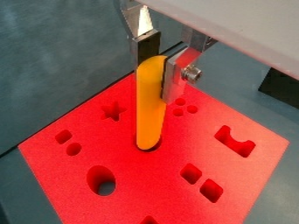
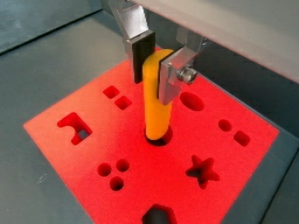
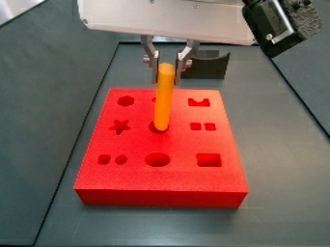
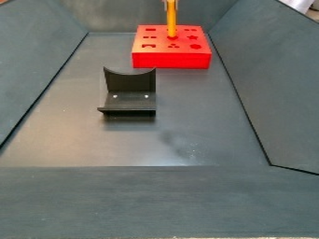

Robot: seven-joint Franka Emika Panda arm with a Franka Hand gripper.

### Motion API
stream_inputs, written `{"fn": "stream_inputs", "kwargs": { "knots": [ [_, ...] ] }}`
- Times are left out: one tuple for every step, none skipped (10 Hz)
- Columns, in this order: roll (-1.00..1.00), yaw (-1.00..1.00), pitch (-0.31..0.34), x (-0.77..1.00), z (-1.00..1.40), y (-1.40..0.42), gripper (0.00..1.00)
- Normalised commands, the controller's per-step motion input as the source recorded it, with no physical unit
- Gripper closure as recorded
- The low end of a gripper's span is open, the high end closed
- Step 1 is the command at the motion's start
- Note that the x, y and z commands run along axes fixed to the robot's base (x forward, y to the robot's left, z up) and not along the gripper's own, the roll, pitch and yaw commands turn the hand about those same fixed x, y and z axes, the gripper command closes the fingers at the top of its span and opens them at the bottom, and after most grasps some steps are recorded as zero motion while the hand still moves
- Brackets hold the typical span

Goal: Pick up the oval object. Move up. Move to above the board. Insert the oval object.
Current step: Insert the oval object.

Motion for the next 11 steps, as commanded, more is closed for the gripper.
{"fn": "stream_inputs", "kwargs": {
  "knots": [
    [0.0, 0.0, 0.0, 0.0, -0.06, 0.09, 1.0],
    [0.0, 0.0, 0.0, 0.0, -0.03, 0.07, 1.0],
    [0.0, 0.0, 0.0, 0.0, -0.03, 0.05, 1.0],
    [0.0, 0.0, 0.0, 0.0, -0.03, 0.0, 1.0],
    [0.02, 0.0, 0.0, 0.0, -0.02, 0.0, 1.0],
    [0.03, 0.0, 0.0, 0.01, -0.03, -0.03, 1.0],
    [0.05, 0.0, 0.004, 0.03, -0.02, -0.03, 1.0],
    [0.06, 0.0, 0.01, 0.05, -0.01, -0.05, 1.0],
    [0.05, 0.0, 0.013, 0.05, -0.01, -0.04, 1.0],
    [0.05, 0.0, 0.017, 0.07, -0.05, 0.0, 1.0],
    [0.05, 0.0, 0.023, 0.09, -0.07, 0.0, 1.0]
  ]
}}
